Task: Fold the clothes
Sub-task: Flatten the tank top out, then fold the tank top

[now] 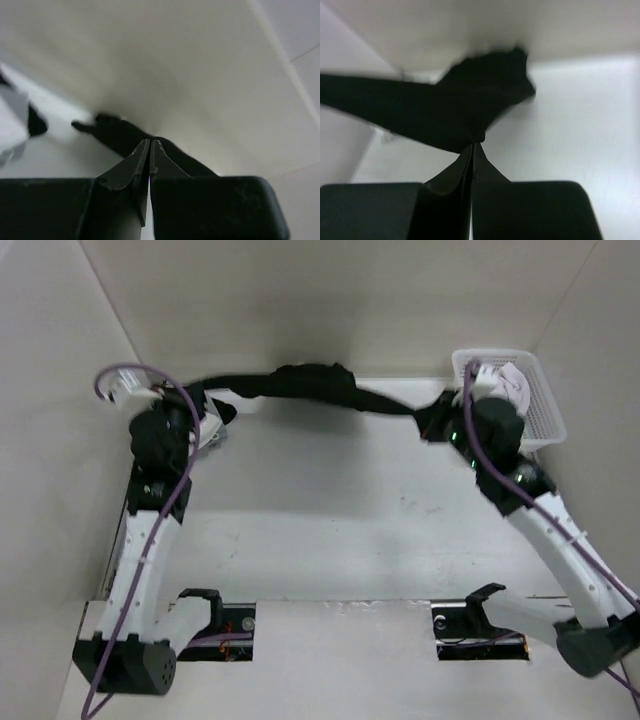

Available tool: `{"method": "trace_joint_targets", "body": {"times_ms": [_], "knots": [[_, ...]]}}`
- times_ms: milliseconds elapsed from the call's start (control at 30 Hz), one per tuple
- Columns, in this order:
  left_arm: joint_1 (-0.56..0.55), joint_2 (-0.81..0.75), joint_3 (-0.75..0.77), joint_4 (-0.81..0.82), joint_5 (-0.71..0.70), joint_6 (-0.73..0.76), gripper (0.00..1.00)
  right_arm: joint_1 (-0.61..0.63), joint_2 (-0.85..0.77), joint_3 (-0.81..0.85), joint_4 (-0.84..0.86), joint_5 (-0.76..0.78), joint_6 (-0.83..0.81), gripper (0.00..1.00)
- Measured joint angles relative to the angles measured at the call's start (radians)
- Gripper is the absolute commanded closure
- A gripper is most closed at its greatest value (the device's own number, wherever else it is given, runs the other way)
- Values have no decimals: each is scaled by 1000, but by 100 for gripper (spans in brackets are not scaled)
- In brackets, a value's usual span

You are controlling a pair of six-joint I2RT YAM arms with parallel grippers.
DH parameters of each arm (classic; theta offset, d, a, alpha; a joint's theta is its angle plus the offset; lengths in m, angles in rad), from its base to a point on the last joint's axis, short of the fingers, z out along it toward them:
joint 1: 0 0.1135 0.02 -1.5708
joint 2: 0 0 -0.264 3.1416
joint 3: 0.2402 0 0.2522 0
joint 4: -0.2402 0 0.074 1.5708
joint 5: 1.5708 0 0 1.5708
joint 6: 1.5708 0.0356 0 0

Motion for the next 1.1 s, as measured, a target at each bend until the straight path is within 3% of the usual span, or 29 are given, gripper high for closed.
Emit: {"method": "trace_joint_targets", "body": {"times_ms": [133,267,400,533,700,767,867,967,1100], "knots": [[-29,-253,-385,-53,-4,-8,99,135,-212,-407,24,30,42,100],[-31,-521,-585,-232,1,-12,99,253,-397,-642,15,77,115,100],[-46,-756,-630,-434,24,-31,100,391,-557,-766,-57,124,231,100],[-104,-892,-629,-623,43,-92,100,567,-657,-813,-181,185,387,100],[-131,-986,-610,-805,19,-138,100,811,-674,-813,-298,288,542,100],[-130,-968,-608,-808,5,-145,100,848,-628,-800,-313,320,558,100],[-124,-861,-608,-744,-16,-150,100,755,-492,-750,-276,324,505,100],[-106,-676,-608,-594,-38,-151,100,519,-333,-696,-144,265,398,100],[-89,-310,-565,-330,-74,-151,100,196,-94,-571,51,120,292,100]]}}
